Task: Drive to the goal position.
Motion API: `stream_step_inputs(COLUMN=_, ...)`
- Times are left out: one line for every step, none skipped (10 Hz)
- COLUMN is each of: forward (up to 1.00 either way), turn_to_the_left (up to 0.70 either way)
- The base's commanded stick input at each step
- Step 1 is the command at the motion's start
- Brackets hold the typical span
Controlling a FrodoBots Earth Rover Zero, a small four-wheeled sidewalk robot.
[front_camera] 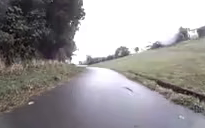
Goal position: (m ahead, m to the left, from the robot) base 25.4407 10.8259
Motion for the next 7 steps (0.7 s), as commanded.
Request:
stream_step_inputs(forward=0.70, turn_to_the_left=0.10)
stream_step_inputs(forward=0.70, turn_to_the_left=0.11)
stream_step_inputs(forward=0.70, turn_to_the_left=0.14)
stream_step_inputs(forward=0.70, turn_to_the_left=0.16)
stream_step_inputs(forward=0.70, turn_to_the_left=0.17)
stream_step_inputs(forward=0.70, turn_to_the_left=0.17)
stream_step_inputs(forward=0.70, turn_to_the_left=0.14)
